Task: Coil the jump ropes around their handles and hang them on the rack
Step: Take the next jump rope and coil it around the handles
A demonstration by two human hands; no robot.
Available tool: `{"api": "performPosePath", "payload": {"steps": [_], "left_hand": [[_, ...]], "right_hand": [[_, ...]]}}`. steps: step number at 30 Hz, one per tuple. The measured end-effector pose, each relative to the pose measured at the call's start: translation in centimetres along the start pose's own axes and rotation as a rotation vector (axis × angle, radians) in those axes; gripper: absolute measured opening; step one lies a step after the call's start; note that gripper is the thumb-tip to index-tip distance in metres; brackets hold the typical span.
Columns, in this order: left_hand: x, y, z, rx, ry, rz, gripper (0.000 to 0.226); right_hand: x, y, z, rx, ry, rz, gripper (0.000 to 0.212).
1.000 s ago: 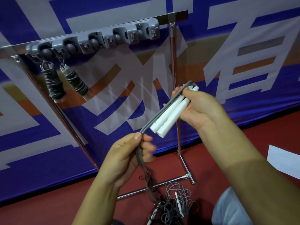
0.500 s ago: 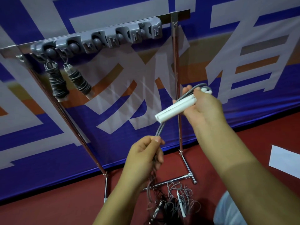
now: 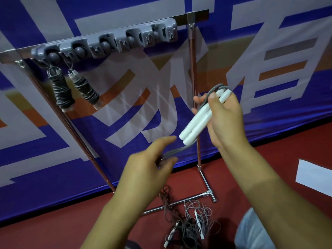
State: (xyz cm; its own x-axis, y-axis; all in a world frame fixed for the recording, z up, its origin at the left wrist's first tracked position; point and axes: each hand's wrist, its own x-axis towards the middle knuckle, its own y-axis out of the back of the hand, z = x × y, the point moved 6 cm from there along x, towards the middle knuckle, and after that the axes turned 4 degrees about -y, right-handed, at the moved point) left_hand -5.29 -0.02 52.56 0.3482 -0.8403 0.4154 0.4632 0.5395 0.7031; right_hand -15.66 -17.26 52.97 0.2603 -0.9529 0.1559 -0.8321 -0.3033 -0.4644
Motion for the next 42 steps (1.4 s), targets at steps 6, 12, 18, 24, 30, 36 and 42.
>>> {"api": "performPosePath", "payload": {"steps": [6,12,18,24,30,36,42], "left_hand": [[1.9,1.9,0.5,0.318,-0.310,0.045,0.026],[3.3,1.5,-1.4,-0.057,-0.091,-0.217,0.019],[2.0,0.4,-1.4,-0.326,-0.040,-0.345,0.013],[2.6,0.7,-0.9,-0.450,-0.100,-0.283,0.013],[2.7,-2.0,-1.8,-0.618,-0.021,-0.162,0.019],[0.7,-7.5,-0.8,-0.803,0.178,0.030,0.032],[0.4,-7.4,0.7,-0.398,0.066,0.036,0.035]], "right_hand": [[-0.3,-1.0,-0.2,0.037,-0.128,-0.214,0.012],[-1.6,-2.1,-0.8,0.205,-0.296,-0.470,0.016],[-1.7,-1.7,-1.3,0.242,-0.382,-0.477,0.017],[-2.6,-1.9,-0.3,0.266,-0.545,-0.482,0.010],[-2.7,-2.6,-0.7,0.491,-0.620,-0.421,0.003],[-1.7,-1.6,0.1,0.619,-0.449,-0.072,0.017],[-2.0,-0.4,-1.3,0.393,-0.073,0.056,0.020]]}}
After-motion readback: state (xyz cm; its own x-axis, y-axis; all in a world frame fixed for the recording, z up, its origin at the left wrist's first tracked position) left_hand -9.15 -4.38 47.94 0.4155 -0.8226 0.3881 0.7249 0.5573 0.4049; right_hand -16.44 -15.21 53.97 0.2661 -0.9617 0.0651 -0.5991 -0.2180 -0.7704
